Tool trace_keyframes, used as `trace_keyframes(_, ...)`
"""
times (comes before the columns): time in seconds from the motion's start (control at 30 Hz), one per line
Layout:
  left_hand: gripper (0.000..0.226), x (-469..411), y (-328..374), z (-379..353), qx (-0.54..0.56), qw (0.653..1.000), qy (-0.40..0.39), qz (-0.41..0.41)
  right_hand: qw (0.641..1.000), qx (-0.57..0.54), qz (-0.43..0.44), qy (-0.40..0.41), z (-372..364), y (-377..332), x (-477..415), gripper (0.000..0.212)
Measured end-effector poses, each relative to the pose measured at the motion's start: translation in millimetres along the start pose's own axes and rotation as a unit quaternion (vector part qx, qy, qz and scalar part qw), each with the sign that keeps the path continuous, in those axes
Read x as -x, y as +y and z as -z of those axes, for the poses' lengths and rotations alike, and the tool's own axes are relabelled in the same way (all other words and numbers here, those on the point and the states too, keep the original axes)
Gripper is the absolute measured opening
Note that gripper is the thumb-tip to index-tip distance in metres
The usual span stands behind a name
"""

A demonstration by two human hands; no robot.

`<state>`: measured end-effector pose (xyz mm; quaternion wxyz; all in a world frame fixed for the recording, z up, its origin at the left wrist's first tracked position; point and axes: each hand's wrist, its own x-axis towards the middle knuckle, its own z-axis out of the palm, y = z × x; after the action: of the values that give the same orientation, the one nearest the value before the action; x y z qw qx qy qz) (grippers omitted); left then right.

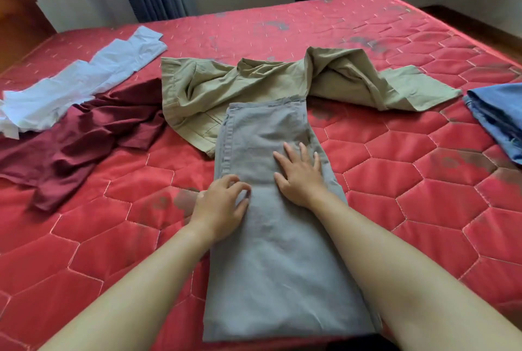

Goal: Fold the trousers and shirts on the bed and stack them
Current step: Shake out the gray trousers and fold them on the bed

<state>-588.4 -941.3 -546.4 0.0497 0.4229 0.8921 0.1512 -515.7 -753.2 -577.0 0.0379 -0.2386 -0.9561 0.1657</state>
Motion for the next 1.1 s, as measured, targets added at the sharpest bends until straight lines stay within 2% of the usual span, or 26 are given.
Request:
trace_keyframes(0.1,0.032,51.4,2.9,4.1,0.012,1.000,-0.004,-0.020,0.998,0.036,0.024,-0.041,0.6,-5.0,36.0,0.054)
trace_keyframes(0.2,0.035,88.7,11.5,1.5,0.041,0.998,-0.017,-0.043,0.995,0.003,0.073,-0.068,8.0,-8.7,95.6,0.049)
trace_keyframes(0.37,0.029,139.5,23.7,-8.6,0.118,0.989,-0.002,-0.093,0.985,-0.059,0.155,-0.041,35.6,-3.6,187.8,0.036)
trace_keyframes(0.5,0.026,164.1,14.9,-13.3,0.165,0.979,-0.004,-0.117,0.979,-0.102,0.175,-0.035,39.1,4.3,230.0,0.037)
trace_keyframes(0.63,0.023,169.1,10.3,-13.7,0.208,0.974,-0.002,-0.093,0.977,-0.140,0.153,-0.053,34.3,5.5,234.3,0.041)
trace_keyframes(0.8,0.018,168.9,12.3,-14.9,0.240,0.969,0.001,-0.060,0.979,-0.126,0.158,0.031,33.3,-1.6,229.9,0.011)
trace_keyframes(0.9,0.030,171.8,11.2,-7.2,0.260,0.963,-0.016,-0.068,0.981,-0.113,0.142,0.071,45.1,-6.6,221.8,0.008)
trace_keyframes(1.1,0.016,158.5,14.4,24.4,0.286,0.951,0.094,-0.073,0.975,-0.115,0.165,0.100,76.9,-9.5,200.2,0.013)
